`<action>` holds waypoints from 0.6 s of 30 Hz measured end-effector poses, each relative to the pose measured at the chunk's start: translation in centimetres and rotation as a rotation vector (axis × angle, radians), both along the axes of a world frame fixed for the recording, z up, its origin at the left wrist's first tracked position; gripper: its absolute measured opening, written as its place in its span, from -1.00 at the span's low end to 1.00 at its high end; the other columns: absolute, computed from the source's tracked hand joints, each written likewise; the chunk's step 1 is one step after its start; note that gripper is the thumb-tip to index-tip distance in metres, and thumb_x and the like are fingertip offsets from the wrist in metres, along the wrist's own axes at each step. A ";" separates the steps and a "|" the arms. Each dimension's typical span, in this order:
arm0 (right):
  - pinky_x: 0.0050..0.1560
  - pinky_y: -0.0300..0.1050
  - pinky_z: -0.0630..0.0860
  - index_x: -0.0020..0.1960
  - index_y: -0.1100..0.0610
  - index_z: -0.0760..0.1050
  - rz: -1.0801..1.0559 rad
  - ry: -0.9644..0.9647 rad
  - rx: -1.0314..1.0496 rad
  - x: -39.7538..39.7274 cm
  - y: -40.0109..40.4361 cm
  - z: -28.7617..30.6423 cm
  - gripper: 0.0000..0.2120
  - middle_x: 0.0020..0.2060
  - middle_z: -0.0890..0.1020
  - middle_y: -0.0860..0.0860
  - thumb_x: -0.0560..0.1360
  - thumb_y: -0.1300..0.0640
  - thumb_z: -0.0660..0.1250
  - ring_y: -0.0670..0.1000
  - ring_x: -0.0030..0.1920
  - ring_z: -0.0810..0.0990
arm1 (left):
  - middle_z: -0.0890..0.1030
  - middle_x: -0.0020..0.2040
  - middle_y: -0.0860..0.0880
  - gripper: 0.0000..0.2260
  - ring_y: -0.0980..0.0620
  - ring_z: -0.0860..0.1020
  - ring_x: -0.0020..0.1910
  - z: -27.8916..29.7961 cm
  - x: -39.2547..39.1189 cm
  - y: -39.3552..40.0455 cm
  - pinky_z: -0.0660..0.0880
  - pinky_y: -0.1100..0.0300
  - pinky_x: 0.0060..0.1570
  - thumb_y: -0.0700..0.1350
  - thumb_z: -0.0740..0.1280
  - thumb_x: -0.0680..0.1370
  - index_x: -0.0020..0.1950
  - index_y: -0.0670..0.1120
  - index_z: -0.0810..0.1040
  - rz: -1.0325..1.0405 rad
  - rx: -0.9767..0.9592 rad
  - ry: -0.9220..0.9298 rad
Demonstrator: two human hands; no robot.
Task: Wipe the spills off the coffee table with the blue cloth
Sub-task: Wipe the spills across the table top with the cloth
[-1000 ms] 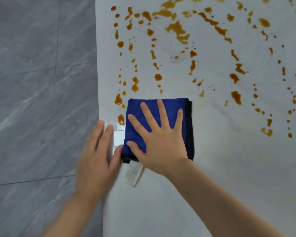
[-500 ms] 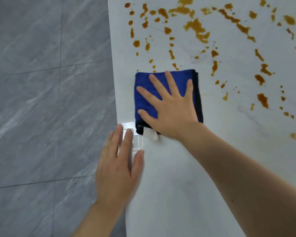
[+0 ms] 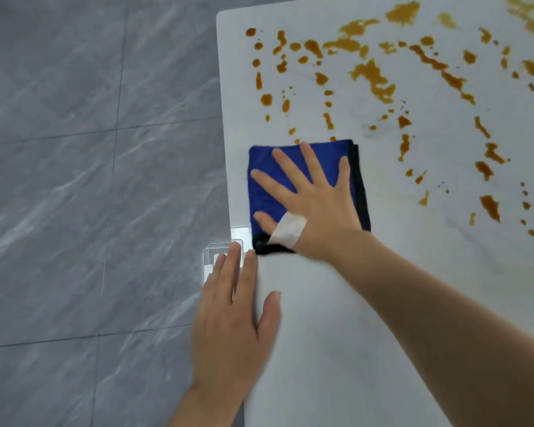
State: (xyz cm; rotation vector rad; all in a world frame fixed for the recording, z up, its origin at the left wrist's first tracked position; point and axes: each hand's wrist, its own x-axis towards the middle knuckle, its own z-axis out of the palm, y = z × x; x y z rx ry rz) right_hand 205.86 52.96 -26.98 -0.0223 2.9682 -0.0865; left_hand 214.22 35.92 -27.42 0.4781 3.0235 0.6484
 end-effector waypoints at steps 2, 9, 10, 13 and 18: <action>0.34 0.44 -0.26 0.45 -0.27 -0.29 -0.086 -0.005 0.013 -0.5 1.2 0.0 -0.31 0.52 -0.22 -0.10 0.34 -0.41 -0.40 0.13 0.48 -0.34 | 0.36 0.42 -0.15 -0.49 -0.16 0.38 0.37 0.0 0.1 0.0 0.48 -0.12 0.17 0.09 0.15 0.52 0.38 -0.17 0.39 -0.008 0.008 0.003; 0.33 0.46 -0.17 0.47 -0.19 -0.29 -0.234 -0.031 0.035 5.5 1.3 0.3 -0.35 0.53 -0.14 -0.01 0.43 -0.37 -0.35 0.21 0.49 -0.26 | 0.38 0.40 -0.17 -0.49 -0.17 0.39 0.36 0.0 0.0 0.0 0.48 -0.11 0.18 0.08 0.17 0.51 0.36 -0.19 0.41 -0.029 0.015 0.022; 0.33 0.47 -0.13 0.48 -0.15 -0.23 -0.211 -0.042 0.040 6.4 0.6 0.5 -0.35 0.54 -0.07 0.02 0.45 -0.36 -0.31 0.24 0.50 -0.19 | 0.38 0.40 -0.17 -0.49 -0.17 0.40 0.35 0.1 -0.1 0.0 0.48 -0.12 0.17 0.08 0.16 0.50 0.36 -0.19 0.41 -0.034 -0.002 0.021; 0.31 0.50 -0.11 0.50 -0.14 -0.12 -0.144 -0.090 0.029 6.4 -0.5 0.7 -0.34 0.53 0.00 0.03 0.46 -0.35 -0.26 0.27 0.50 -0.13 | 0.40 0.38 -0.18 -0.48 -0.20 0.43 0.32 0.1 -0.2 0.1 0.50 -0.15 0.12 0.07 0.16 0.49 0.34 -0.20 0.43 -0.046 -0.036 0.032; 0.32 0.44 -0.26 0.46 -0.26 -0.26 -0.107 -0.009 0.011 1.2 1.4 -0.1 -0.32 0.53 -0.18 -0.09 0.37 -0.42 -0.40 0.16 0.49 -0.32 | 0.38 0.38 -0.14 -0.48 -0.21 0.42 0.32 -0.1 -0.1 0.1 0.45 -0.11 0.15 0.16 0.04 0.57 0.33 -0.17 0.45 -0.011 0.017 0.066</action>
